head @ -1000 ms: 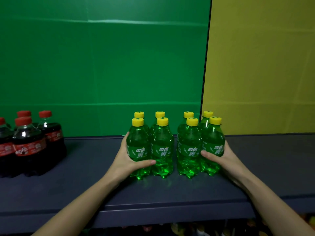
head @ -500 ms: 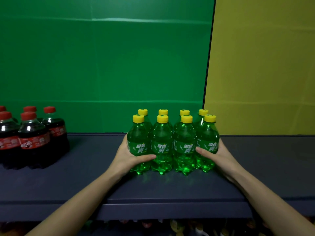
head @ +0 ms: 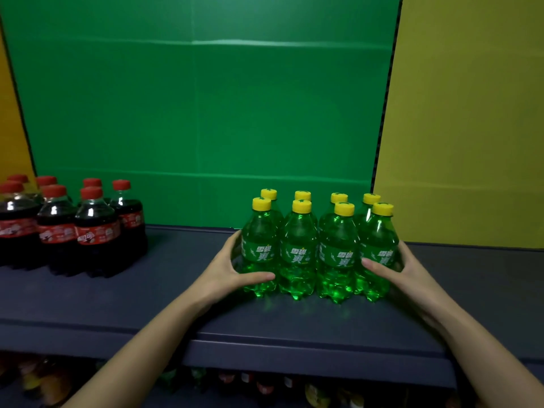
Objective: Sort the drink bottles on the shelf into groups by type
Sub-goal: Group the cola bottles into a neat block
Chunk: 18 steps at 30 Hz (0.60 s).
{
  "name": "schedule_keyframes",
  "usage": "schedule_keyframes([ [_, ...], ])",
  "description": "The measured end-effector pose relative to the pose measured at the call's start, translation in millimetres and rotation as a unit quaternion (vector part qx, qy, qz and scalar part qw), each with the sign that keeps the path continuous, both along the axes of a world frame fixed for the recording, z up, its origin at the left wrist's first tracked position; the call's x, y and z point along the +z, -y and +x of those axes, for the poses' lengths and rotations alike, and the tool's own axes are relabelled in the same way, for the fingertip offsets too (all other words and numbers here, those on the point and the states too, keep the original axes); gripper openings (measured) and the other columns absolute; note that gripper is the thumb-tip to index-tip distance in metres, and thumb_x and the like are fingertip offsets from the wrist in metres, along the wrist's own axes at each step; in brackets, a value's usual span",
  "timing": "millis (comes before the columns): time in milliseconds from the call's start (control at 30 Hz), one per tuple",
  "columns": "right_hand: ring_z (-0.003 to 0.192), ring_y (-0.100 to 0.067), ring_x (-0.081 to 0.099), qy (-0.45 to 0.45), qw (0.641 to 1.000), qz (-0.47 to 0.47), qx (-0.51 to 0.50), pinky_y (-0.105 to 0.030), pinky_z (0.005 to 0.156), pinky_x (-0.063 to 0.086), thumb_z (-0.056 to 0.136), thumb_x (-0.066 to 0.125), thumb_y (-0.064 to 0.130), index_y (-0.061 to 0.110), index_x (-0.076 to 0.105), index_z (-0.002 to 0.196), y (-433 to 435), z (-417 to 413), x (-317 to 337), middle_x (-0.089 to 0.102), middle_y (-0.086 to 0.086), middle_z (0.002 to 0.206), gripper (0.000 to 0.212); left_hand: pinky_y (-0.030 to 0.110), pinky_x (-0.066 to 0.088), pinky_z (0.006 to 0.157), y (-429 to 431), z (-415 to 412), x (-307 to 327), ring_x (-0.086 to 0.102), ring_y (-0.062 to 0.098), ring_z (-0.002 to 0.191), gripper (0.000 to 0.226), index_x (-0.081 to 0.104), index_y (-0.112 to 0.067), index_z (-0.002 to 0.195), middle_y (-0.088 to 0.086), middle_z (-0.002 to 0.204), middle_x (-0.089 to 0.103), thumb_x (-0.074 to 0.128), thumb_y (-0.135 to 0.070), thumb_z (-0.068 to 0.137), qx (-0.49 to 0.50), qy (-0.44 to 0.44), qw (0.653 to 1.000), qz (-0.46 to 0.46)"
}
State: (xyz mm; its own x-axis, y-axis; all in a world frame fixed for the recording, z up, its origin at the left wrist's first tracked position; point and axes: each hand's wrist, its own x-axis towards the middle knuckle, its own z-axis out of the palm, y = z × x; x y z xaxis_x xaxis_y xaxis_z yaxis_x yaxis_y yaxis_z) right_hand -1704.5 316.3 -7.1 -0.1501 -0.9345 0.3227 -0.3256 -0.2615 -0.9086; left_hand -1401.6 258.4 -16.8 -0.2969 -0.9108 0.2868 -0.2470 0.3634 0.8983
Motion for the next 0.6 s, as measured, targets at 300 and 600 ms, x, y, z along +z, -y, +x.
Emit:
schedule_keyframes([
  [300, 0.133, -0.013, 0.034, 0.036, 0.996, -0.045, -0.065, -0.028, 0.107, 0.027, 0.078, 0.067, 0.007, 0.013, 0.024, 0.144, -33.9, 11.8, -5.2, 0.032, -0.004, 0.150, 0.079, 0.023, 0.045, 0.095, -40.1, 72.7, 3.0, 0.059, 0.001, 0.103, 0.042, 0.061, -0.028, 0.102, -0.014, 0.106, 0.065, 0.077, -0.043, 0.066, 0.073, 0.014, 0.993, -0.093],
  [600, 0.103, -0.019, 0.051, -0.076, 0.960, -0.180, -0.202, 0.002, 0.081, 0.038, 0.077, 0.069, 0.006, 0.039, 0.048, 0.103, -59.7, 110.1, -21.2, 0.047, -0.009, 0.118, 0.046, 0.013, 0.047, 0.068, -67.0, 178.8, -13.9, 0.063, 0.004, 0.074, 0.012, 0.067, -0.021, 0.076, -0.010, 0.084, 0.069, 0.067, -0.010, 0.081, 0.175, 0.017, 0.971, -0.160],
])
